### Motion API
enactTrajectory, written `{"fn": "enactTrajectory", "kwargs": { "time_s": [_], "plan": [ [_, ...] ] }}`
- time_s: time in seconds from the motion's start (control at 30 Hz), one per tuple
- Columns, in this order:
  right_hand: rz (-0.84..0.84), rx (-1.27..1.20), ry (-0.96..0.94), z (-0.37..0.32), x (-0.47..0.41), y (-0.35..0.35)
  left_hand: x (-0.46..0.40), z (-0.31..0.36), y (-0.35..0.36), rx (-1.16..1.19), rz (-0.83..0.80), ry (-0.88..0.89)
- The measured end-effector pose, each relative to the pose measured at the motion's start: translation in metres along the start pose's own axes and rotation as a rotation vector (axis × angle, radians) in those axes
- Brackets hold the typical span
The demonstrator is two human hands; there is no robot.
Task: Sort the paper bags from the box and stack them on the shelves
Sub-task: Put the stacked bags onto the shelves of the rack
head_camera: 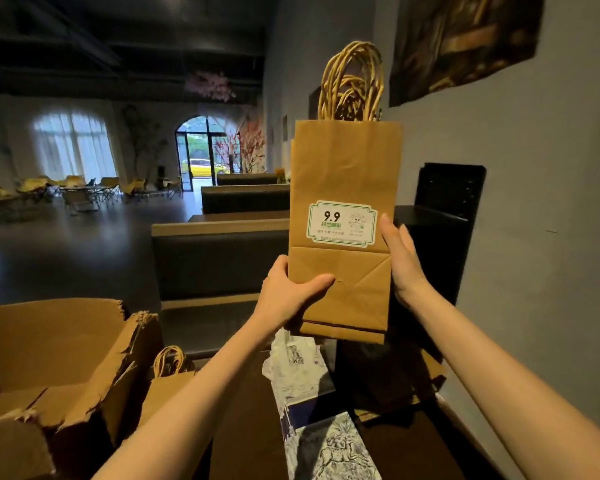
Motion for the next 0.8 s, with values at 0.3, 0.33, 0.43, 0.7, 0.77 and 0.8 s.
{"fn": "enactTrajectory", "kwargs": {
  "time_s": [0.3, 0.33, 0.43, 0.7, 0.77, 0.8],
  "plan": [
    [0.081, 0.071, -0.004, -0.024, -0.043, -0.095, -0.052, 0.039, 0.096, -0.047, -0.084, -0.027],
    [0.064, 0.087, 0.021, -0.024, -0.050, -0.104, -0.059, 0.041, 0.105, -0.035, -0.083, -0.048],
    [0.023, 0.150, 0.102, -0.022, -0.069, -0.122, -0.075, 0.042, 0.129, 0.036, -0.077, -0.125],
    [-0.083, 0.082, 0.270, -0.008, -0.099, -0.133, -0.109, 0.035, 0.161, 0.197, -0.019, -0.341],
    [-0.138, 0.087, 0.346, -0.007, -0.097, -0.139, -0.115, 0.036, 0.165, 0.271, -0.003, -0.398],
    [-0.170, 0.107, 0.384, -0.006, -0.095, -0.144, -0.118, 0.038, 0.167, 0.289, 0.001, -0.413]
  ]
}}
Point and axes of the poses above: each hand's wrist, its own x-axis away from the middle knuckle, its own y-axis out of the palm, z = x × y, the point moved 4 cm from there along -x, towards the middle knuckle, and after that the axes turned 7 degrees about -y, right-handed, at the moved point
